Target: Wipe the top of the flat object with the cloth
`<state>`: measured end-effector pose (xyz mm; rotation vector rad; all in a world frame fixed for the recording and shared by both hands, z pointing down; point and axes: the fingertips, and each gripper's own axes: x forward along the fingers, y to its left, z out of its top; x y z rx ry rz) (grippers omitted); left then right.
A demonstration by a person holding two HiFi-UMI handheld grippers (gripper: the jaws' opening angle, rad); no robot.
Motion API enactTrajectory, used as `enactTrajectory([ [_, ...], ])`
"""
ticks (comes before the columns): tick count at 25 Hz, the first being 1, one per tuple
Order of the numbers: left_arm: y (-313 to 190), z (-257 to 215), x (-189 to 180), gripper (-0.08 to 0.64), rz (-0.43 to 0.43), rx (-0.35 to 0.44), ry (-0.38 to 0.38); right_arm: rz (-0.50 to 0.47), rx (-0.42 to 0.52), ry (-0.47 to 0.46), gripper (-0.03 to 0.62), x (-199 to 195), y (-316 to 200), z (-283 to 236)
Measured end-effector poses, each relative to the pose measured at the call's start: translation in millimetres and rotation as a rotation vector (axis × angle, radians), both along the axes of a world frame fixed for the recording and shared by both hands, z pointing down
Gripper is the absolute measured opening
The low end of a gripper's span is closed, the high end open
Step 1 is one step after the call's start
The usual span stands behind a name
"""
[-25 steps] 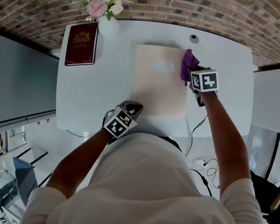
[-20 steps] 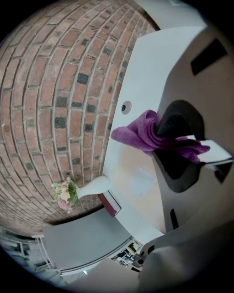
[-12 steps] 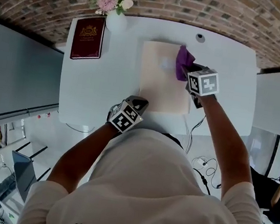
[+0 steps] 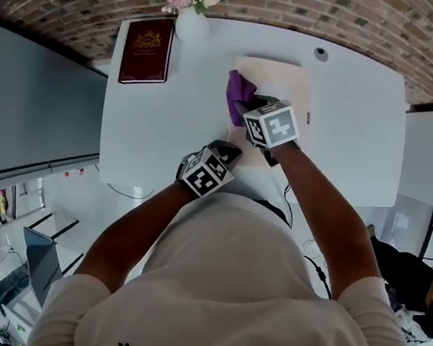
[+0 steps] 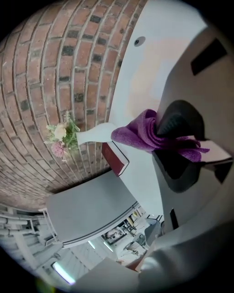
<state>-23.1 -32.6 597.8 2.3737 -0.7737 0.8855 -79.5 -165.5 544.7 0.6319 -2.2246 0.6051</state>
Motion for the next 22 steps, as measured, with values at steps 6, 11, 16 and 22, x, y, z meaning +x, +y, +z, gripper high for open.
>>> enactTrajectory([
  [6, 0, 1, -1, 0.025, 0.006, 0.0, 0.002, -0.015, -0.02, 0.036, 0.084, -10, 8, 20],
  [11, 0, 1, -1, 0.024, 0.014, -0.001, 0.008, 0.019, -0.02, 0.054, 0.084, 11, 1, 26],
  [16, 0, 2, -1, 0.024, 0.017, -0.003, 0.011, 0.074, -0.016, 0.065, 0.084, 45, -8, 26],
  [22, -2, -1, -1, 0.025, 0.023, 0.005, 0.011, 0.136, -0.01, 0.09, 0.084, 93, -17, 28],
])
